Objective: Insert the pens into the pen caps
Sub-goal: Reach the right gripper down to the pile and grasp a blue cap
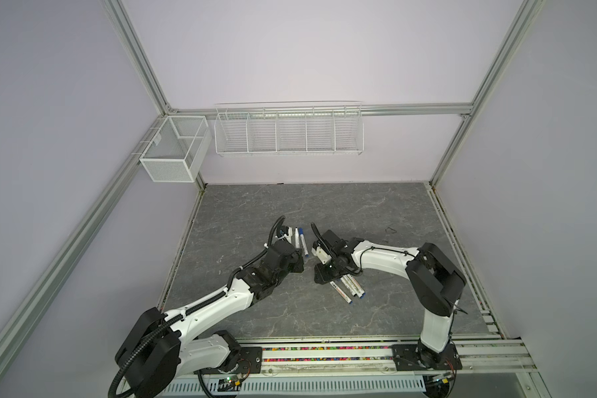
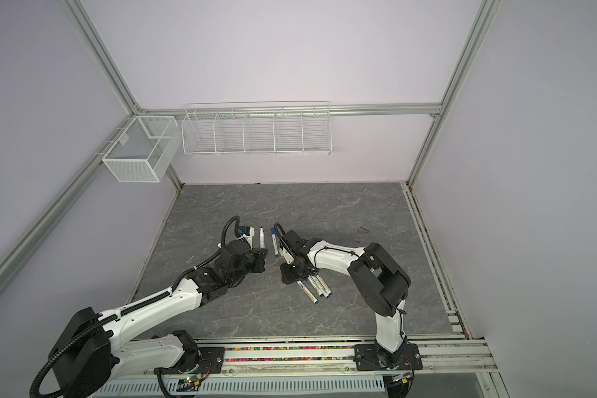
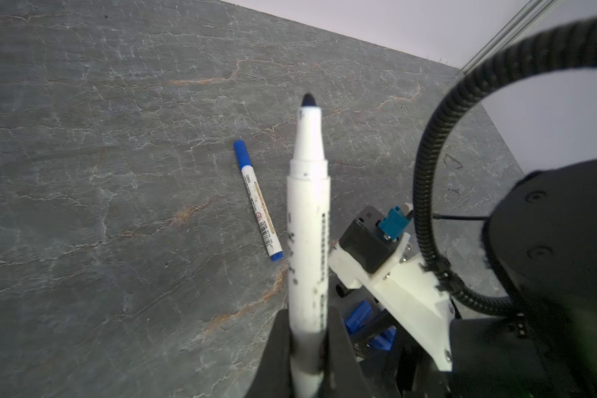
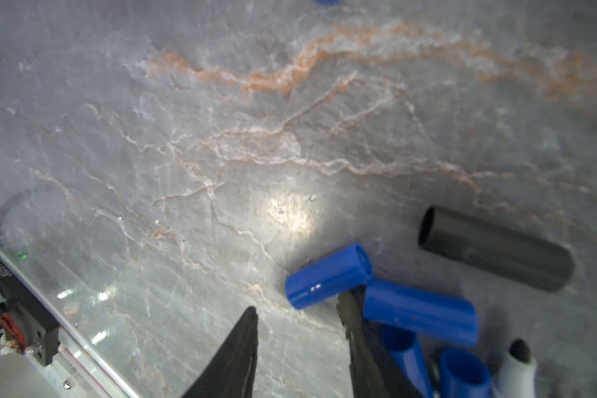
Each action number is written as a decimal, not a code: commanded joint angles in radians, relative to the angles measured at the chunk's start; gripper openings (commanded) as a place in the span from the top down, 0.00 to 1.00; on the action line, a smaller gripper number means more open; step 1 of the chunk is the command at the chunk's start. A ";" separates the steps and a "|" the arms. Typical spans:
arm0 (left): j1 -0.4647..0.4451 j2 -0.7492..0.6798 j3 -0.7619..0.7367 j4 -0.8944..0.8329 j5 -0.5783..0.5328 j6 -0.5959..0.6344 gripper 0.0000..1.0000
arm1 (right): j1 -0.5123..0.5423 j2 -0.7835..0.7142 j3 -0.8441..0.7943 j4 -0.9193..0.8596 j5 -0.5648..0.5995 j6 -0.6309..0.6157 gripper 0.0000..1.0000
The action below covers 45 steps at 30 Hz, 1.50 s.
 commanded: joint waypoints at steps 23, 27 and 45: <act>0.002 0.016 0.011 -0.005 -0.007 -0.002 1.00 | 0.065 0.168 0.224 -0.136 0.203 -0.024 0.57; 0.002 0.020 0.014 -0.005 -0.004 -0.002 1.00 | 0.065 0.160 0.217 -0.150 0.241 -0.023 0.59; 0.003 0.022 0.008 0.001 0.008 -0.004 1.00 | 0.066 0.117 0.194 -0.071 0.159 -0.009 0.56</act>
